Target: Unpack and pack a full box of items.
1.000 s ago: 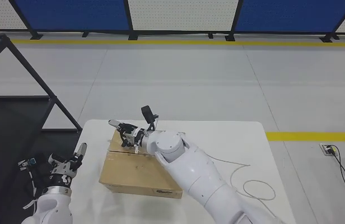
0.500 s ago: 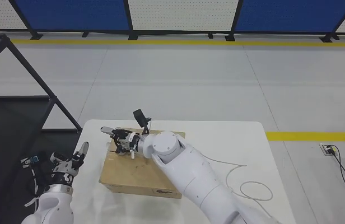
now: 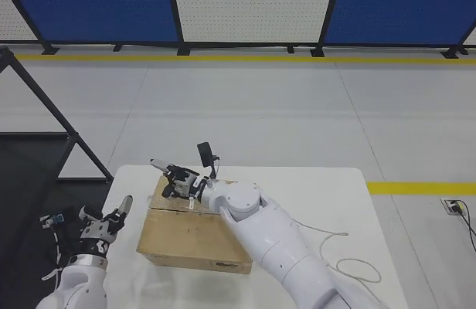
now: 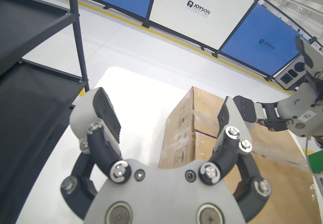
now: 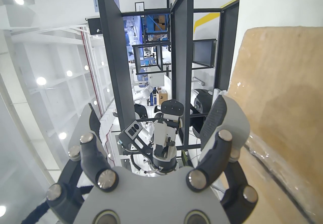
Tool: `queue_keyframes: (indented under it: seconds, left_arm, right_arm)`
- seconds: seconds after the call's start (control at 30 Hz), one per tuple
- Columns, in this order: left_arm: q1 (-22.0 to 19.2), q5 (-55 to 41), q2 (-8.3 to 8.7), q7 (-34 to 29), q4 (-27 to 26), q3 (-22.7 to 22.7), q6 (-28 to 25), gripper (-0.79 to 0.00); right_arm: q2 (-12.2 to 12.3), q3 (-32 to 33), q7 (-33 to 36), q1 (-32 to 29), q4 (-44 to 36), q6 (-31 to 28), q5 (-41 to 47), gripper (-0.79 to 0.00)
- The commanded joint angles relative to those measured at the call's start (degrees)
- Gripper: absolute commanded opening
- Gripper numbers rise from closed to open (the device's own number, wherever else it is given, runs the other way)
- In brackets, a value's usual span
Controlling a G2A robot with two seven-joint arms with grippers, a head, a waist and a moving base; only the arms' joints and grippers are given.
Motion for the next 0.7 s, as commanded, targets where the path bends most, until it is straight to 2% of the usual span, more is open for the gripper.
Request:
queue_keyframes:
  seconds: [0.0,0.2,0.67]
  left_arm:
    - [-0.46,0.45,-0.04,-0.31,-0.02,0.53,-0.04,0.0]
    - [-1.53,2.29,-0.1,-1.1,0.05,1.8,-0.08,0.0]
    - [-1.2,2.86,-0.3,-1.22,-0.34,2.13,-0.42,0.0]
  right_arm:
    - [0.36,0.68,0.8,-0.41,0.03,1.31,0.24,0.0]
    - [0.63,0.8,1.31,-1.82,-1.0,4.99,-1.61,0.0]
    - [1.68,0.88,2.83,-4.67,-4.53,5.08,-7.84,0.0]
